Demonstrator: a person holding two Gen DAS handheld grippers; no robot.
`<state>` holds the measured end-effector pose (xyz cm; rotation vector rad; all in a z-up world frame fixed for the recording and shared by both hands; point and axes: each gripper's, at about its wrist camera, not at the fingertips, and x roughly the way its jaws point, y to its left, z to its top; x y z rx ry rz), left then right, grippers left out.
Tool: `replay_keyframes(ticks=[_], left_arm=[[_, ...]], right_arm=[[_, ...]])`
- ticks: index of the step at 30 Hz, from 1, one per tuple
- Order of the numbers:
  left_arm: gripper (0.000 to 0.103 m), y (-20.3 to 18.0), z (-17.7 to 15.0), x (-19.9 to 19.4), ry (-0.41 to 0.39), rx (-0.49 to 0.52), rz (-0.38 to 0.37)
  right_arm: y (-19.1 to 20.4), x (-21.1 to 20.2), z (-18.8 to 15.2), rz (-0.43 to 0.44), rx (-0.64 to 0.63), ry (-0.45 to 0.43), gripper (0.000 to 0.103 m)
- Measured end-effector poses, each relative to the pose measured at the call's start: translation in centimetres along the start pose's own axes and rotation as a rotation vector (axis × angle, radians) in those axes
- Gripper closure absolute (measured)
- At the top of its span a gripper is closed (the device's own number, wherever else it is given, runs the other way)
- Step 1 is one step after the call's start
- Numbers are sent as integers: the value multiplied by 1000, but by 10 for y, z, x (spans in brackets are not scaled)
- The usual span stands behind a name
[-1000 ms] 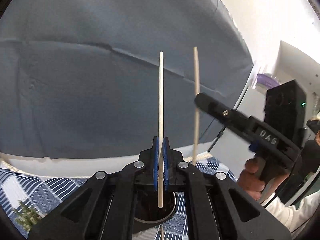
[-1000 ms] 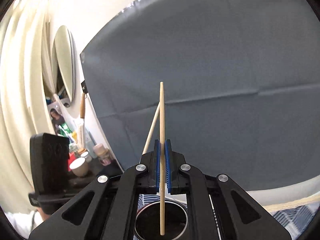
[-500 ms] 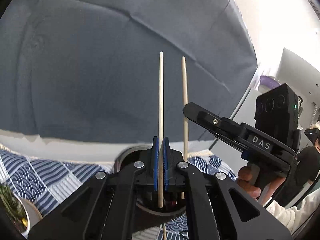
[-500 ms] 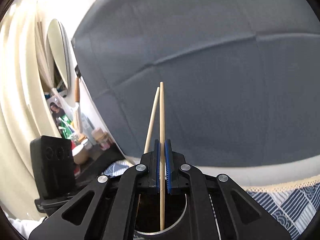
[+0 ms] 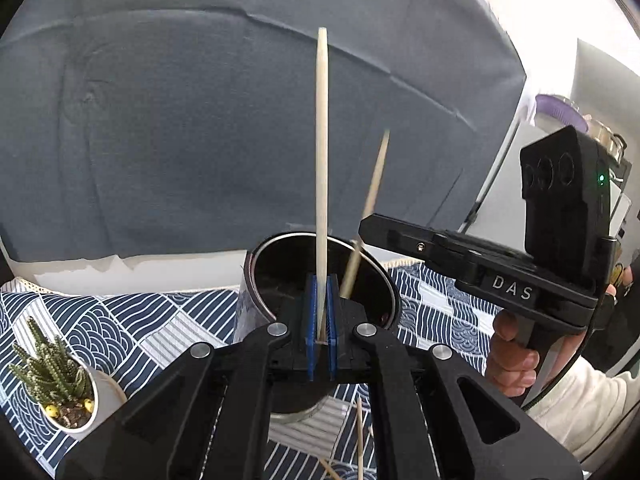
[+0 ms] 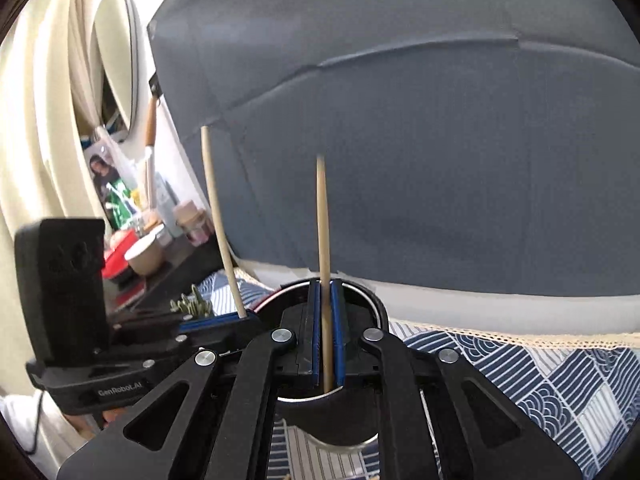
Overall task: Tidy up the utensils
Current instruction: 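Lower the sticks into the black cup and open both grippers, then move both tools back down to the remaining wooden sticks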
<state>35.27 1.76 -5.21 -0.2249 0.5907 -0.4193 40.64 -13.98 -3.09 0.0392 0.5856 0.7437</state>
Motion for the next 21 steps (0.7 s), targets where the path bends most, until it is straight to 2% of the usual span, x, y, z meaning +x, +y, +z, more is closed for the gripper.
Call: replay_keyframes(ticks=[2,4,6,7,8,10,12,13,14,15,16,18,20,21], left_arm=[[98,1,-3,-7,-5,6,11],[87,0,-2,-13,-7,-2,18],[78,0,-3,-17,-7,-2,28],[76,0,-3,-21,-7,-2,34],[73,-1,-3,-23,-8,-1,38],[66,-1,-5,-31,-12,-1,52],[55,0,-6,-38,-15,-4,67],[52,0,-7,-41,-15,-8,72],[42,0,-8,-45,-14,-11,81],[37,0,-9,-50,-14,-13,97],[37,0,-9,-55,-15,-13,103],[32,-2,-11,-63,-4,-19,102],[32,-3,-12,-72,2,-20,102],[29,-4,-14,-77,3,-18,105]], right_arm=[[3,-4,0,-15,-6,7,94],[5,-7,1,-40,-7,14,94],[4,-15,0,-59,-12,15,85],[5,-17,1,-69,-19,13,76],[7,-22,1,-77,-27,9,72],[8,-30,3,-80,-37,7,70],[9,-39,3,-93,-47,-1,62],[10,-44,3,-96,-52,-3,55],[11,-49,3,-99,-56,-5,46],[12,-52,3,-103,-57,-7,42],[13,-58,2,-107,-57,-10,36],[17,-64,1,-103,-53,-3,34],[19,-70,-2,-120,-45,-2,24],[20,-73,-4,-125,-42,-3,23]])
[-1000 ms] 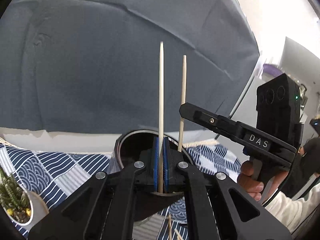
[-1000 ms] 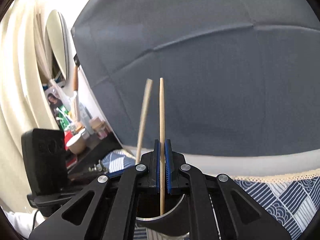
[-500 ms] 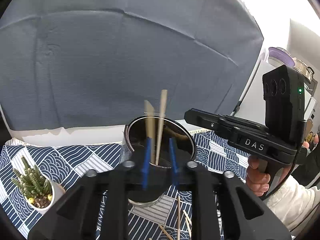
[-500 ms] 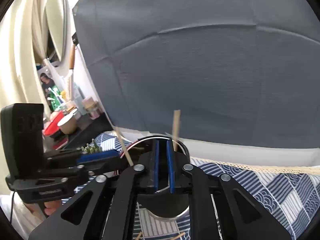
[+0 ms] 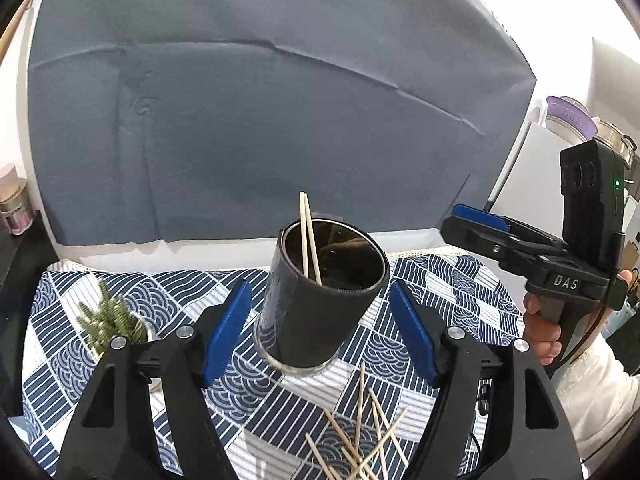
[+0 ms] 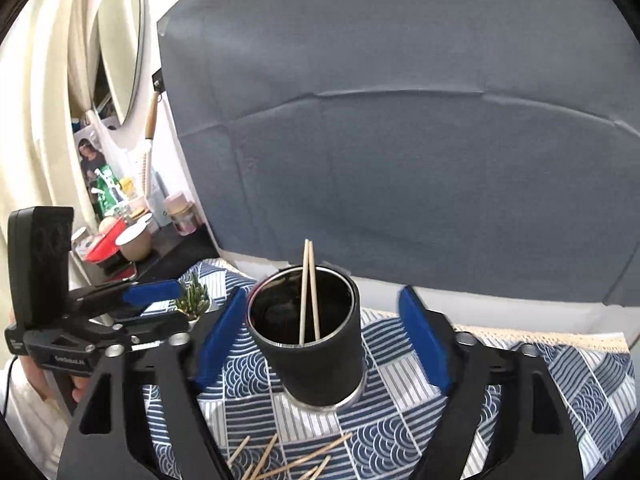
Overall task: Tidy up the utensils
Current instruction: 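Move both tools back down to the remaining wooden sticks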
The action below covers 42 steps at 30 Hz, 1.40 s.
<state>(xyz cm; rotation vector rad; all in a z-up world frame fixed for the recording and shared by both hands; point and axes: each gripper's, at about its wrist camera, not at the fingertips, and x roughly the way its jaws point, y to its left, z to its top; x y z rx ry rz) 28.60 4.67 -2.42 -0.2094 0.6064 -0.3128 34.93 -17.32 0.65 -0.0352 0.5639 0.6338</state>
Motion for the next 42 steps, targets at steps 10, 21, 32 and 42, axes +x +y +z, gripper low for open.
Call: replay_keyframes(ticks=[10,21,32,42], left_arm=[[11,-4,-29,-18,74,2,7],[6,-5,-76,-9,240,44,-67],[6,-5,-113,20,394,131,-128],[8,-18,-133,50,496,299,-118]], right_arm=[[13,-30,-27,-99,4,59,17],[22,-39,-78,-176,33,183,17],[22,-14,-141,-203,95,373,17],[23,20,-195,-214,102,537,17]])
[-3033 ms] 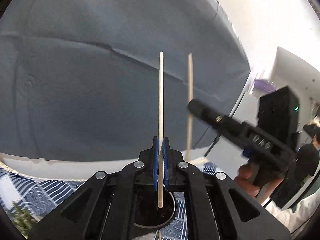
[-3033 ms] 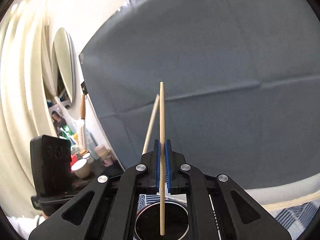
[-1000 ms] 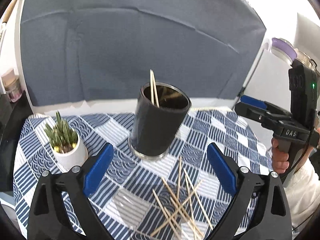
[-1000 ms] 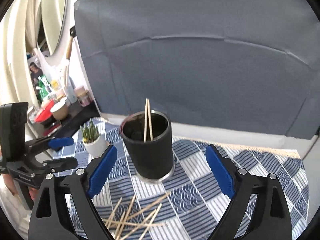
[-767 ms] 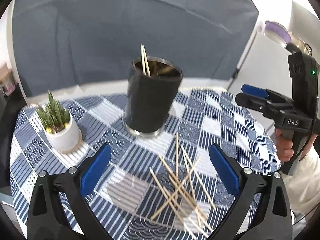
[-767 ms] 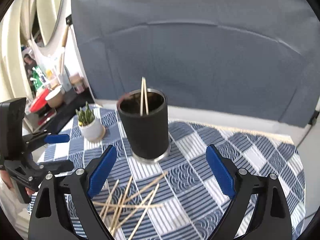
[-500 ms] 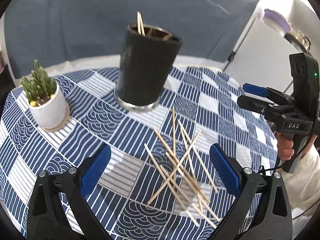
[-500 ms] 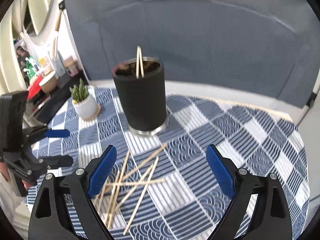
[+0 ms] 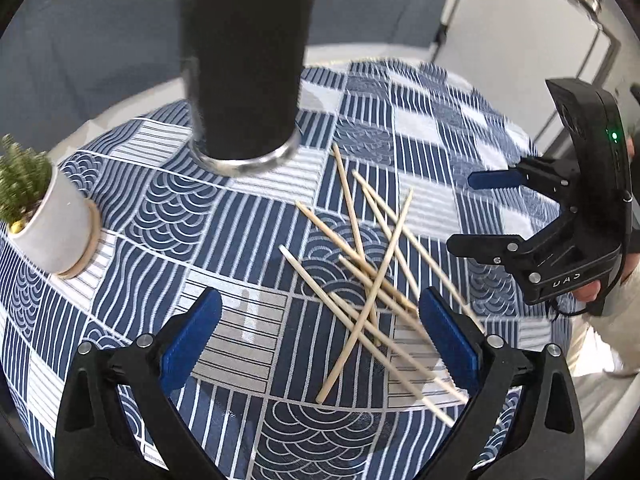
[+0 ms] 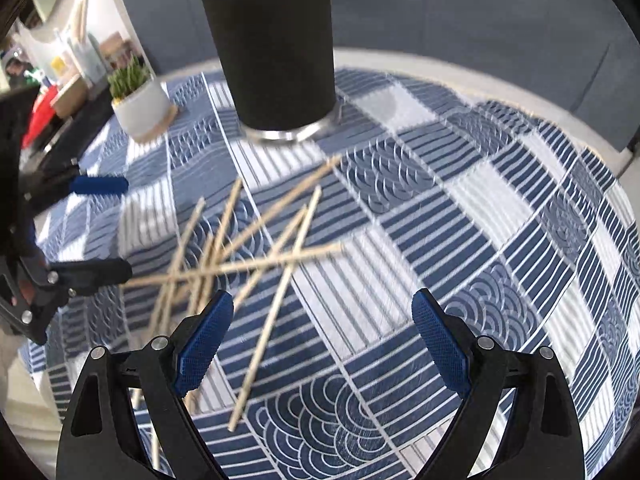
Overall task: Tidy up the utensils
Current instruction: 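Move both tools back down to the remaining wooden sticks, then close the left and right grippers each on another wooden stick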
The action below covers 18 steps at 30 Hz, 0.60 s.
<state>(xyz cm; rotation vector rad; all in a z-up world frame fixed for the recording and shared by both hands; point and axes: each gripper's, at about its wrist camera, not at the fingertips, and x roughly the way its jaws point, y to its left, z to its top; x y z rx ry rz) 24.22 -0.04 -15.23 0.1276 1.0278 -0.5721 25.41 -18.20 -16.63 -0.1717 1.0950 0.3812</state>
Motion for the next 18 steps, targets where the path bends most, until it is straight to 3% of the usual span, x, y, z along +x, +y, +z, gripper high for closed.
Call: replay_keyframes(ticks=[10,12,15,18], left_arm=[[29,-2,-1,31,96,49,16],[38,-5,-1,34,113,66,11],[43,-8,-1,37,121,79,21],[59,-6,3,36,130,51,17]], right_arm=[[12,27,-6,-28,-39,56,17],[14,28,-5,-38,-47,58,17],[15,25,-4,-29,-54,52,32],[14,22,-2,-21,-71,49,60]])
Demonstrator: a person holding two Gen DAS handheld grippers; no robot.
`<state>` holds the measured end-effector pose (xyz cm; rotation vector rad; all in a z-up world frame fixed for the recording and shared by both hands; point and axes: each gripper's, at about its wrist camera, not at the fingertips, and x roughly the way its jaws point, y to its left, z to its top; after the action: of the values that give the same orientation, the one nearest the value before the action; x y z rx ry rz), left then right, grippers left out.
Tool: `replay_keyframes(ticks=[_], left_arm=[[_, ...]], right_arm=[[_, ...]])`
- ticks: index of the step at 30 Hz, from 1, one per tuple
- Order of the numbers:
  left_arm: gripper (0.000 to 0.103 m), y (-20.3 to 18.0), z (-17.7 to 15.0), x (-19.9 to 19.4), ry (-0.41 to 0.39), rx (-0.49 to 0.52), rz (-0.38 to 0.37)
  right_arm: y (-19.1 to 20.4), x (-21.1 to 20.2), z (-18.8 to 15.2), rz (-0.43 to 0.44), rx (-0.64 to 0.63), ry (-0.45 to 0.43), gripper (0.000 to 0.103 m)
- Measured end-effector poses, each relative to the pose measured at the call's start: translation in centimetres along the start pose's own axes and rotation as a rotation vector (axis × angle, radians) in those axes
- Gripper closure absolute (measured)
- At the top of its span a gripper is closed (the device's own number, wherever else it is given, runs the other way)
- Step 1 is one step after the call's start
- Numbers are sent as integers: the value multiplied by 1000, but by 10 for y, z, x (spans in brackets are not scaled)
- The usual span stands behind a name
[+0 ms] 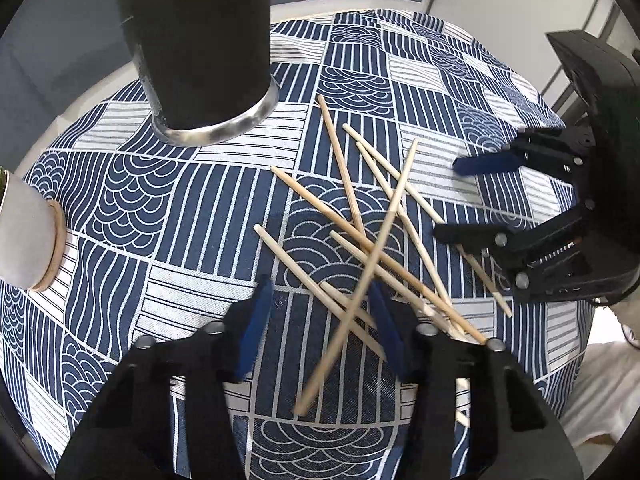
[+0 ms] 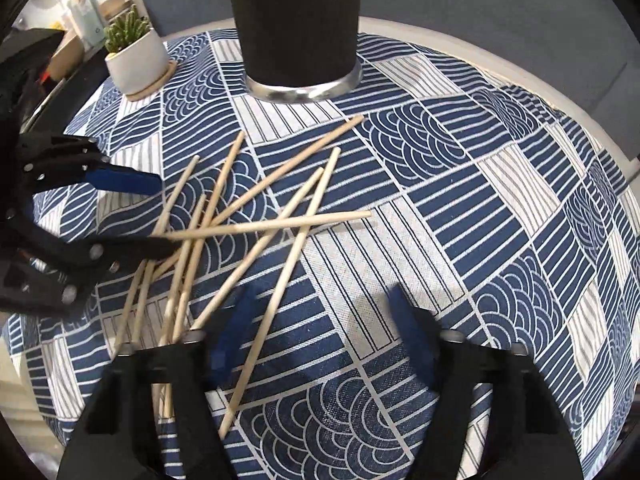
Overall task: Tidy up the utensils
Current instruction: 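Close the left and right grippers each on another wooden stick, then lift the held sticks with both grippers and carry them over the black cup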
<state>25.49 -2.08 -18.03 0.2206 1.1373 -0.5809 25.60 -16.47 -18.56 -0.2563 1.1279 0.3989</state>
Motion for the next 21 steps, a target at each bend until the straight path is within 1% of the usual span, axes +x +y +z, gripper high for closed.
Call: replay_keyframes(ticks=[1,2,3,4,5,6,7,9,16,18,20,21], left_arm=[[62,1,1,0,6,-9,1],[71,1,1,0,11,-11,2],[75,1,1,-1,20,-16,1],[77,1,2,0,27,-24,-1],[80,2,2,-1,32,-35,-3],[85,3,2,-1,36,-51,-8],[87,5,2,-2,37,-71,-14],[96,8,1,-4,41,-103,-22],[98,8,-2,-18,42,-153,-21],[98,8,-2,-20,53,-167,-34],[98,7,-3,-24,53,-173,-12],[98,7,-3,-25,55,-181,-16]], right_arm=[[0,0,2,1,2,2,73],[-2,-1,2,0,9,4,84],[-4,-1,2,-2,15,6,88],[-7,-1,3,-4,24,8,94],[-9,-1,3,-5,29,10,98],[-11,-1,2,-3,32,11,98],[-13,-1,2,7,37,13,98],[-18,-2,1,1,45,13,98],[-40,-11,-4,37,105,-5,98],[-46,-15,-3,39,118,-17,98],[-50,-19,-3,47,128,-27,98],[-51,-22,-3,50,132,-33,98]])
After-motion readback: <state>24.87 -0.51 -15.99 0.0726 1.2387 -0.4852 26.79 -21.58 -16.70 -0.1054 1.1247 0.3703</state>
